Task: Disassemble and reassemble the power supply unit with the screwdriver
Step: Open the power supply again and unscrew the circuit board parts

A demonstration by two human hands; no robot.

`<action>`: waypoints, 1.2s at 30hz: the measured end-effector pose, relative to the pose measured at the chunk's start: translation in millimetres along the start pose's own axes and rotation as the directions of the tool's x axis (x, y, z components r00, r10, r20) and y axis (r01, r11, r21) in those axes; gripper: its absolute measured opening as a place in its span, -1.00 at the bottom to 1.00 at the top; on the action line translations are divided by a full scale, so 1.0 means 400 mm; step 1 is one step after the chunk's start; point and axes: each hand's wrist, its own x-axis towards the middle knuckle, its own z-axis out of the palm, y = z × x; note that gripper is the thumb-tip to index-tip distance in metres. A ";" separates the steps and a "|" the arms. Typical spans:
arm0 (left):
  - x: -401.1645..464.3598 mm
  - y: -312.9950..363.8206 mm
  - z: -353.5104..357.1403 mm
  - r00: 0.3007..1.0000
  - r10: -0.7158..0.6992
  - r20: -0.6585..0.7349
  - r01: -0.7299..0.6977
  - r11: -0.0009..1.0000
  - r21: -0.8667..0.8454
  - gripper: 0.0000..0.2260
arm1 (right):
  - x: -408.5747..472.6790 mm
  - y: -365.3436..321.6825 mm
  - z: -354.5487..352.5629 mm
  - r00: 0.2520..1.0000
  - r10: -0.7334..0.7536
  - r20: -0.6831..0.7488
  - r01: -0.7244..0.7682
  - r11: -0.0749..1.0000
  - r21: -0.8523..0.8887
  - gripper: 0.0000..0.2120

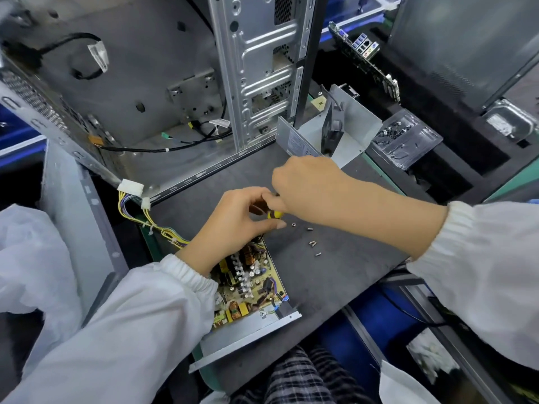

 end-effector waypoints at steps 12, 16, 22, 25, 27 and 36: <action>-0.017 -0.005 -0.013 0.997 -0.017 0.071 0.021 0.998 -0.060 -0.74 | -0.043 -0.023 0.007 0.923 -0.357 0.143 0.384 0.827 -0.412 -0.92; -0.018 0.011 -0.008 0.995 0.027 0.093 -0.021 0.997 -0.073 -0.78 | 0.029 -0.026 -0.009 0.822 -0.067 0.566 -0.063 0.976 0.207 -0.70; -0.017 -0.002 -0.029 0.993 -0.031 0.113 0.046 0.990 -0.130 -0.66 | -0.020 -0.053 -0.018 0.939 -0.298 0.172 0.344 0.827 -0.445 -0.83; -0.023 -0.007 -0.029 0.984 -0.024 0.176 0.051 0.987 -0.152 -0.66 | -0.034 -0.035 0.002 0.839 -0.499 0.217 0.520 0.622 -0.585 -0.84; -0.024 -0.010 -0.022 0.983 -0.020 0.182 0.054 0.981 -0.186 -0.72 | -0.009 -0.018 -0.001 0.857 -0.456 0.240 0.511 0.699 -0.500 -0.81; -0.022 -0.013 -0.005 0.984 -0.031 0.177 0.053 0.991 -0.123 -0.88 | 0.066 -0.047 -0.032 0.673 -0.009 0.739 -0.298 0.912 0.282 -0.58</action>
